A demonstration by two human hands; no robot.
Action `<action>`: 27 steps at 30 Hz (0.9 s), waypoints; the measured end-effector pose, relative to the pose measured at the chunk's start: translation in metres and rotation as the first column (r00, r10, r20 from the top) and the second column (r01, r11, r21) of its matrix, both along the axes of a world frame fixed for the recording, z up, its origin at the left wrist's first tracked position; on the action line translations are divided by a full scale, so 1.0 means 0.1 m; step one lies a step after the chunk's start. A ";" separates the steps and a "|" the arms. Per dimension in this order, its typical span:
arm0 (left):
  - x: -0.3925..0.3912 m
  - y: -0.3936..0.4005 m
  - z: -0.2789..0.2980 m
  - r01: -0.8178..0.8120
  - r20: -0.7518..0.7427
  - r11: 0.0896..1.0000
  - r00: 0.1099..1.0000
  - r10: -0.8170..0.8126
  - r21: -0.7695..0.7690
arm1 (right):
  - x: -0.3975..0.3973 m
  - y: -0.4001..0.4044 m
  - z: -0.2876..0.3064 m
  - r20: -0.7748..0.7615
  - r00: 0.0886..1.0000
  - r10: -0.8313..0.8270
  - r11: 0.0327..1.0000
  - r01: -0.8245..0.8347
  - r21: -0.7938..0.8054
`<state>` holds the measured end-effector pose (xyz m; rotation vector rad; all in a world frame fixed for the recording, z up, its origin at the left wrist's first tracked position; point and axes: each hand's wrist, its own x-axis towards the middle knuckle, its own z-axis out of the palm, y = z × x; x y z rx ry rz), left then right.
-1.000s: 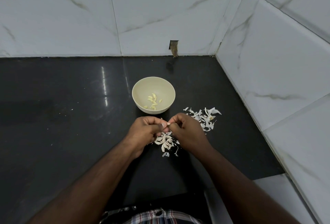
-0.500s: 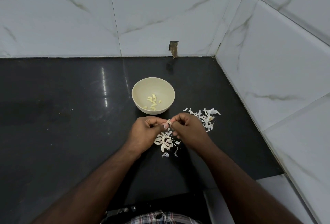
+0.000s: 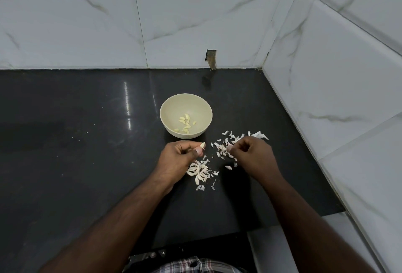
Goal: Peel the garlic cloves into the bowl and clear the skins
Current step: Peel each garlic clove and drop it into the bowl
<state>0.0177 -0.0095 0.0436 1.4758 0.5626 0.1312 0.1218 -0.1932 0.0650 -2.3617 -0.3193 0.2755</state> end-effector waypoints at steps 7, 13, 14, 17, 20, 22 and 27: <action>0.00 -0.03 0.03 0.030 0.019 0.999 0.999 -0.029 -0.033 | -0.06 0.11 0.04 -0.006 0.990 0.141 0.987 -0.140 0.076; 0.00 -0.03 0.02 0.043 0.043 0.999 0.998 -0.043 -0.006 | -0.25 0.36 0.04 -0.243 0.950 0.195 0.905 -0.079 0.418; 0.00 -0.02 0.02 0.040 0.047 0.999 0.998 -0.040 0.001 | -0.26 0.37 0.04 -0.258 0.946 0.197 0.899 -0.069 0.432; -0.02 -0.01 0.04 0.038 0.072 0.999 0.997 -0.038 0.000 | -0.27 0.39 0.04 -0.324 0.922 0.213 0.874 -0.032 0.486; -0.02 0.00 0.04 0.031 0.084 0.999 0.996 -0.029 -0.028 | -0.27 0.40 0.04 -0.372 0.896 0.243 0.839 -0.002 0.544; -0.02 -0.01 0.05 0.029 0.095 0.998 0.995 -0.023 -0.062 | -0.28 0.40 0.04 -0.387 0.886 0.256 0.823 0.011 0.569; -0.01 0.00 0.05 0.017 0.114 0.992 0.993 -0.002 -0.124 | -0.26 0.39 0.03 -0.338 0.902 0.267 0.827 -0.035 0.561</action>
